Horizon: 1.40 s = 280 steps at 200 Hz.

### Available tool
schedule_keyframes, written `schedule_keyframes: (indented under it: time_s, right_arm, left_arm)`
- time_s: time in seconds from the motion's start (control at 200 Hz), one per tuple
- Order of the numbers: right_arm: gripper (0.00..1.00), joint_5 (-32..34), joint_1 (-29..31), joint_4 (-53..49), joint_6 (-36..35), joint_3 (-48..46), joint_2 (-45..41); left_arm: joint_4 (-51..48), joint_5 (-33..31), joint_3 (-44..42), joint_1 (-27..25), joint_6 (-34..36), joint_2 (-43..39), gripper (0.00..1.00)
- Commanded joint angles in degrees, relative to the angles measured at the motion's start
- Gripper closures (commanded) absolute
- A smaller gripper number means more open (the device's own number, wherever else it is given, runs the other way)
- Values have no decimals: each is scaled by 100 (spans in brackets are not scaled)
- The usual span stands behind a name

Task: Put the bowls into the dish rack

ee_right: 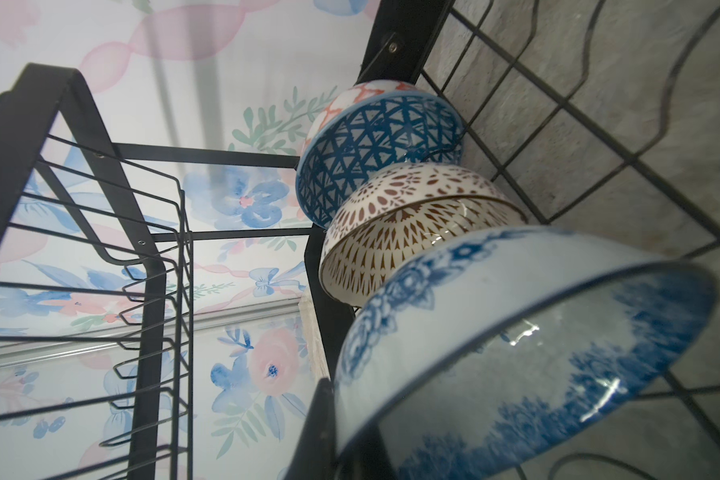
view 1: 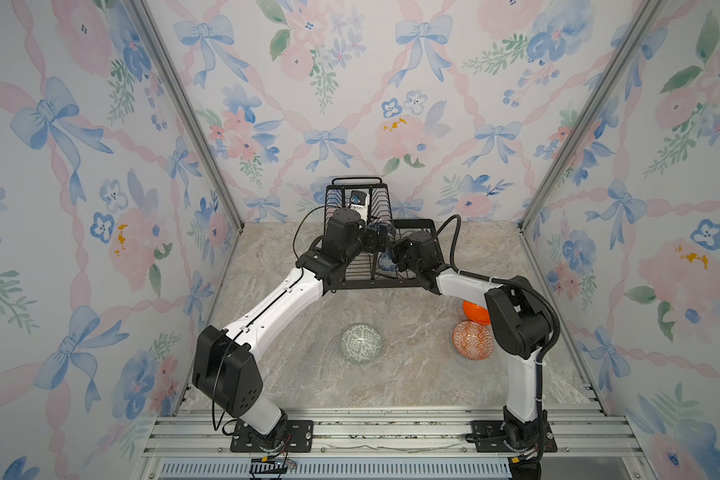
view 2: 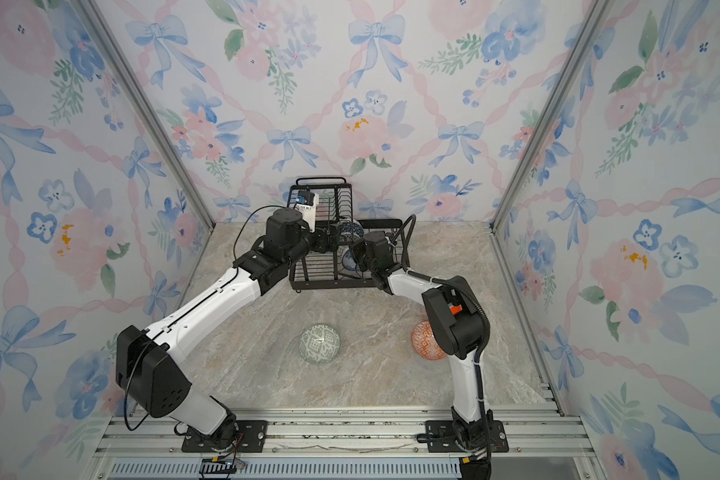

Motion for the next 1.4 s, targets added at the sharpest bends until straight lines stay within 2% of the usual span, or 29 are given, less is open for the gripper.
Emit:
schedule_keyframes:
  time_s: [0.0,0.33,0.64,1.395]
  right_arm:
    - [100,-36,74,524,179,325,144]
    - [100,-33,117,616,260,680,466]
    - [100,-32,171,683,372,710,626]
    - [100,-74,298,983,696,130,585]
  left_arm:
    - [-124,70,-87,42,7,-126,2]
    - [-239,225,-101,92,-34,-126,2]
    - [-270,188,-457,118,-92,-405,2]
    - [-277,245,-481,127,-221,-453,2]
